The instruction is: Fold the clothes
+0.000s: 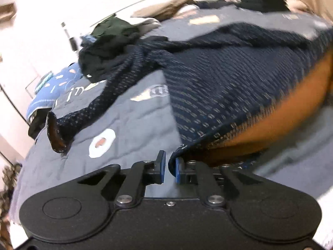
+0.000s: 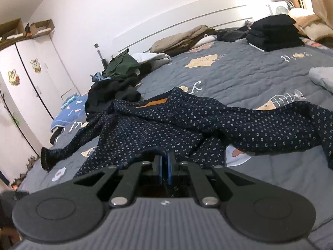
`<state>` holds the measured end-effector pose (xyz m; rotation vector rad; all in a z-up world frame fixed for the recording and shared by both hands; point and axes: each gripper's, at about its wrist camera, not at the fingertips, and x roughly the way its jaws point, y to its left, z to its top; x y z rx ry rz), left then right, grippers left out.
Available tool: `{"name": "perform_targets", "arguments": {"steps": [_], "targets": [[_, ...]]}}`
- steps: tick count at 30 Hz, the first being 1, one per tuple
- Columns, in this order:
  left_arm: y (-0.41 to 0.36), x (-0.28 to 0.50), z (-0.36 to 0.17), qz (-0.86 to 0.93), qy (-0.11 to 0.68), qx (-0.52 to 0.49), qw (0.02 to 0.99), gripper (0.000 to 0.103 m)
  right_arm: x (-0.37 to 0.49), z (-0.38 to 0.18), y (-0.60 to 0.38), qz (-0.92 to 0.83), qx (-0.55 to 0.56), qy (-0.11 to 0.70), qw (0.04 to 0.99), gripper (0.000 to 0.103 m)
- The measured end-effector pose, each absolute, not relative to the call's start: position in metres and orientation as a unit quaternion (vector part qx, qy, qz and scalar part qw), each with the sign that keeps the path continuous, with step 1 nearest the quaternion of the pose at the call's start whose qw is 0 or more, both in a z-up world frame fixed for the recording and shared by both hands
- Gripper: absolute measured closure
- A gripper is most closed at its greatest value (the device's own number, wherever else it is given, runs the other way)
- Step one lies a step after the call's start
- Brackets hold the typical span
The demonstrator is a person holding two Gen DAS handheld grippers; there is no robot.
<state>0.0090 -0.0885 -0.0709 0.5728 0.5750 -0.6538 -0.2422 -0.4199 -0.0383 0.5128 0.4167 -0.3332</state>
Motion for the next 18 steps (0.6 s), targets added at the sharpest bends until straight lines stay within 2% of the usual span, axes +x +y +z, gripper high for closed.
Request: {"name": "perform_targets", "arguments": {"steps": [6,13,14,16,17,18], "targets": [[-0.088,0.034,-0.064,-0.31,0.286,0.214,0.881,0.098,-0.238,-0.041,-0.413,-0.152,0.233,0.22,0.935,0.098],[-0.098,0.041,-0.084,-0.302,0.355,0.24,0.851,0.093,-0.221,-0.062,-0.404,-0.162,0.186,0.29,0.925,0.096],[-0.095,0.041,-0.081,-0.302,0.359,0.23,0.853,0.09,-0.22,-0.064,-0.402,-0.161,0.177,0.296,0.925,0.095],[-0.087,0.042,-0.077,-0.301,0.375,0.201,0.854,0.074,-0.22,-0.065,-0.397,-0.158,0.17,0.307,0.923,0.094],[-0.081,0.043,-0.075,-0.304,0.387,0.18,0.852,0.059,-0.222,-0.064,-0.396,-0.157,0.17,0.309,0.923,0.093],[-0.076,0.042,-0.072,-0.309,0.396,0.162,0.849,0.051,-0.224,-0.063,-0.395,-0.156,0.171,0.31,0.922,0.093]]}}
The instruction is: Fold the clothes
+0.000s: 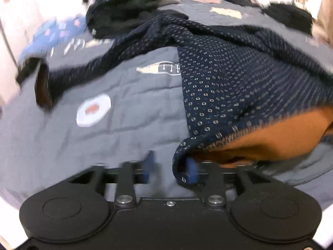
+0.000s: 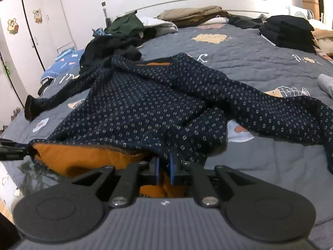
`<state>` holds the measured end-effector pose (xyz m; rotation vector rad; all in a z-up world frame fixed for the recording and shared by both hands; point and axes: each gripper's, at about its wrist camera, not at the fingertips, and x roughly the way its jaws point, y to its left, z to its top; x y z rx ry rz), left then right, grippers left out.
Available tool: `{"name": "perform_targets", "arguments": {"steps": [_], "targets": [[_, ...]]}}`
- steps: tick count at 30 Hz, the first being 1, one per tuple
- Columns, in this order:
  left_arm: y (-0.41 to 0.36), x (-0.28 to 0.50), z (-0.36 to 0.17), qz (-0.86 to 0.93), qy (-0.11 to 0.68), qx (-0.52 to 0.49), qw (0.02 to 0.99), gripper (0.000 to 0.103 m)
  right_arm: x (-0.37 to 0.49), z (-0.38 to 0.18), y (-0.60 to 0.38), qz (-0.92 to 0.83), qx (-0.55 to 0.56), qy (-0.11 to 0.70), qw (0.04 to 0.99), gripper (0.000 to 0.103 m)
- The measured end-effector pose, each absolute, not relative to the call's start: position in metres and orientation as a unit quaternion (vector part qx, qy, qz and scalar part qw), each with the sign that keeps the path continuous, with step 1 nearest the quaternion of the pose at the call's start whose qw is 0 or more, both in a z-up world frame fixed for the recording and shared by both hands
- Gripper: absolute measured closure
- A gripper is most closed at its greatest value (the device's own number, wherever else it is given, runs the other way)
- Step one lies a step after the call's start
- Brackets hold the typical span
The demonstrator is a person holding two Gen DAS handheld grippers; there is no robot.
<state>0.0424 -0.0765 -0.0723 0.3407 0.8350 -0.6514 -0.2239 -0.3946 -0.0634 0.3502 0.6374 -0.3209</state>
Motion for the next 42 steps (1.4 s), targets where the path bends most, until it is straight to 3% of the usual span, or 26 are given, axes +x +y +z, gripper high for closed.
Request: {"name": "perform_targets", "arguments": {"steps": [2,4,6,10,12,18,21,23,24,26,27,28,33,38,42], "targets": [[-0.072,0.038,-0.067,-0.321,0.394,0.147,0.849,0.051,-0.228,-0.063,-0.393,-0.157,0.172,0.317,0.92,0.089],[-0.069,0.034,-0.065,-0.331,0.395,0.135,0.846,0.05,-0.231,-0.062,-0.391,-0.153,0.173,0.329,0.916,0.071],[-0.073,0.032,-0.07,-0.333,0.402,0.153,0.839,0.05,-0.234,-0.062,-0.387,-0.15,0.16,0.335,0.916,0.062],[-0.087,0.024,-0.086,-0.328,0.405,0.215,0.826,0.055,-0.236,-0.065,-0.38,-0.15,0.128,0.355,0.914,0.06],[-0.089,0.025,-0.089,-0.331,0.411,0.214,0.822,0.071,-0.235,-0.071,-0.379,-0.157,0.119,0.373,0.907,0.06],[-0.087,0.033,-0.09,-0.322,0.433,0.194,0.819,0.089,-0.235,-0.09,-0.382,-0.182,0.097,0.407,0.89,0.06],[-0.087,0.033,-0.088,-0.315,0.432,0.191,0.824,0.09,-0.233,-0.1,-0.382,-0.184,0.093,0.417,0.885,0.06],[-0.088,0.033,-0.088,-0.311,0.432,0.192,0.824,0.089,-0.229,-0.102,-0.382,-0.19,0.095,0.424,0.88,0.062],[-0.088,0.033,-0.088,-0.312,0.43,0.193,0.825,0.089,-0.229,-0.101,-0.382,-0.193,0.102,0.419,0.882,0.067],[-0.088,0.031,-0.087,-0.316,0.426,0.195,0.825,0.091,-0.232,-0.096,-0.387,-0.199,0.127,0.396,0.888,0.083],[-0.087,0.031,-0.086,-0.319,0.424,0.195,0.825,0.094,-0.235,-0.092,-0.391,-0.202,0.145,0.384,0.889,0.098],[-0.086,0.031,-0.084,-0.319,0.425,0.191,0.825,0.095,-0.237,-0.089,-0.394,-0.205,0.163,0.373,0.89,0.1],[-0.071,0.038,-0.067,-0.32,0.417,0.159,0.836,0.099,-0.258,-0.064,-0.418,-0.202,0.263,0.305,0.893,0.103],[-0.054,0.044,-0.034,-0.322,0.391,0.133,0.852,0.099,-0.283,-0.015,-0.431,-0.209,0.276,0.235,0.908,0.103],[-0.063,0.034,-0.005,-0.335,0.359,0.156,0.857,0.099,-0.284,0.009,-0.426,-0.199,0.238,0.245,0.919,0.103]]}}
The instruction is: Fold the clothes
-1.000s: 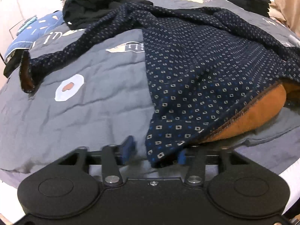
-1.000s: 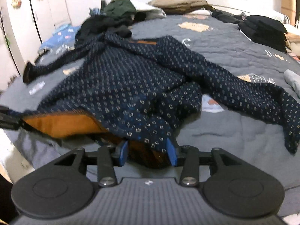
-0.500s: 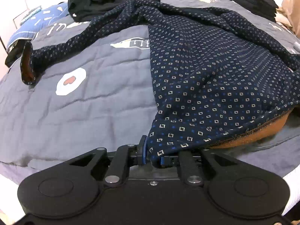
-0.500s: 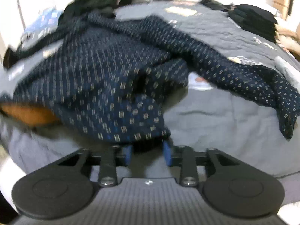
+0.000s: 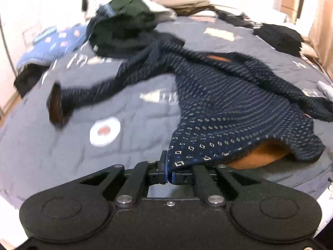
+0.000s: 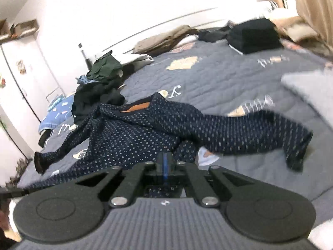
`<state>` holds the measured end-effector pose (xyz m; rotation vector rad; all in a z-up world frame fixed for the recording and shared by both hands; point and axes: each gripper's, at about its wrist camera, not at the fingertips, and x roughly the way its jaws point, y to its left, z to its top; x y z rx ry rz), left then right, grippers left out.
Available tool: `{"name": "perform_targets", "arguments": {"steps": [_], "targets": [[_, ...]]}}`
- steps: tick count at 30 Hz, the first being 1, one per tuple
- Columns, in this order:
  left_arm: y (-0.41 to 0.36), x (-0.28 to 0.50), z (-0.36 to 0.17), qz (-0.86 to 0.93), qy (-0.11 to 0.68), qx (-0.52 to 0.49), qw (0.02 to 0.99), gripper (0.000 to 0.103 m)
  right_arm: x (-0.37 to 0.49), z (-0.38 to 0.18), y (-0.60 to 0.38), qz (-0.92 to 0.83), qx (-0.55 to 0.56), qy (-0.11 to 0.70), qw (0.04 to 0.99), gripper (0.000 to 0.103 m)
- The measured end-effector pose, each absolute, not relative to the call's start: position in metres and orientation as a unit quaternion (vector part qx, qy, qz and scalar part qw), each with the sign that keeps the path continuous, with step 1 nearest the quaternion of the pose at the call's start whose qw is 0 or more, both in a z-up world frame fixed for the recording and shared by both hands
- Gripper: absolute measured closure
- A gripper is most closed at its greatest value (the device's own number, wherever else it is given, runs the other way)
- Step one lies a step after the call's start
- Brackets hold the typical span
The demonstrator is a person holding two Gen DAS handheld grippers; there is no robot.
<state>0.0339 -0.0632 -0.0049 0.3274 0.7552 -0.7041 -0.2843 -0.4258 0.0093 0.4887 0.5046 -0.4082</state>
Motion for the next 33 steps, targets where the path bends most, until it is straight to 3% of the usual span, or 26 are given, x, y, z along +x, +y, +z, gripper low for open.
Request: {"name": "perform_targets", "arguments": {"steps": [8,13,19,33], "targets": [[-0.076,0.028,-0.014,-0.331,0.355,0.152,0.861,0.099,-0.272,-0.035,-0.386,-0.147,0.147,0.329,0.921,0.09],[-0.07,0.032,-0.031,-0.329,0.367,0.116,0.862,0.099,-0.267,-0.06,-0.394,-0.159,0.161,0.348,0.91,0.063],[-0.068,0.03,-0.04,-0.329,0.37,0.104,0.863,0.099,-0.268,-0.074,-0.398,-0.145,0.166,0.349,0.911,0.046],[-0.08,0.024,-0.049,-0.338,0.373,0.122,0.856,0.099,-0.235,-0.096,-0.397,-0.181,0.084,0.395,0.897,0.046]]}}
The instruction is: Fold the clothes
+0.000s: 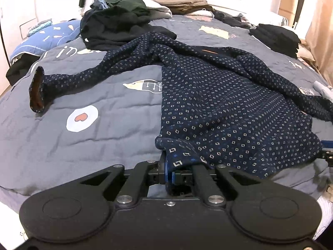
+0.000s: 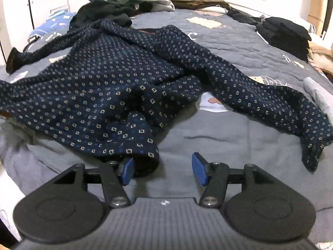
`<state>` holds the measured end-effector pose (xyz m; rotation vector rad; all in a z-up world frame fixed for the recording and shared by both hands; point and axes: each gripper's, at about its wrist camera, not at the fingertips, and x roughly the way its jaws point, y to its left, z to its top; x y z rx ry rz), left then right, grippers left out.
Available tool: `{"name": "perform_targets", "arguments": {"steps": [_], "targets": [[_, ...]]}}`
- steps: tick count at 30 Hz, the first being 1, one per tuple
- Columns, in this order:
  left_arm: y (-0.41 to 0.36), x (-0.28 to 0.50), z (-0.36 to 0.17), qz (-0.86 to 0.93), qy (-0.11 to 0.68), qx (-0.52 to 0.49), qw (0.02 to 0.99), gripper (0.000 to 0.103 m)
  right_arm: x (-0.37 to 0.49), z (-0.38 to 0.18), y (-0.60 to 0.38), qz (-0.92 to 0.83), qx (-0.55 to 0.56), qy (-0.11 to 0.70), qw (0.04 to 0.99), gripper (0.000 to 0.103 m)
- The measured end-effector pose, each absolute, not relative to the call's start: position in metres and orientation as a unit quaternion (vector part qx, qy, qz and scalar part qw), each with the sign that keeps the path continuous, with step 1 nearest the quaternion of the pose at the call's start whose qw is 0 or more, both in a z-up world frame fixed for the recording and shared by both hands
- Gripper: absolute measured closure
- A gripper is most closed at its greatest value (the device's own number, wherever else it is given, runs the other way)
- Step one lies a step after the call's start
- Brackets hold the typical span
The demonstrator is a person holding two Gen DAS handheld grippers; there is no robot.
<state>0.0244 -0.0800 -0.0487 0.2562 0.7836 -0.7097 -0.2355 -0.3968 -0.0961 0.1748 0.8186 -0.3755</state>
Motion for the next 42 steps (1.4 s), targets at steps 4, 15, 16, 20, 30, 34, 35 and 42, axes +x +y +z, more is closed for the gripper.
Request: {"name": "perform_targets", "arguments": {"steps": [4,15,16,20,30,34,35,42], "targets": [[-0.081,0.025,-0.049,-0.338,0.374,0.122,0.855,0.099,-0.231,-0.099,-0.394,-0.163,0.075,0.388,0.904,0.046],[-0.081,0.027,-0.049,-0.334,0.377,0.12,0.856,0.099,-0.226,-0.104,-0.402,-0.17,0.128,0.375,0.902,0.099],[-0.081,0.027,-0.049,-0.334,0.377,0.119,0.856,0.099,-0.226,-0.105,-0.404,-0.169,0.141,0.375,0.901,0.1],[-0.076,0.029,-0.047,-0.331,0.372,0.115,0.859,0.099,-0.236,-0.093,-0.412,-0.165,0.181,0.342,0.907,0.1],[-0.052,0.044,-0.014,-0.335,0.359,0.105,0.865,0.099,-0.287,-0.004,-0.434,-0.137,0.247,0.232,0.931,0.101],[-0.048,0.037,0.022,-0.344,0.325,0.128,0.872,0.099,-0.3,0.039,-0.435,-0.127,0.225,0.209,0.943,0.101],[-0.047,0.036,0.031,-0.345,0.316,0.131,0.874,0.099,-0.302,0.047,-0.434,-0.126,0.219,0.206,0.945,0.101],[-0.043,0.036,0.068,-0.342,0.28,0.133,0.887,0.099,-0.311,0.069,-0.435,-0.125,0.199,0.2,0.951,0.101]]}}
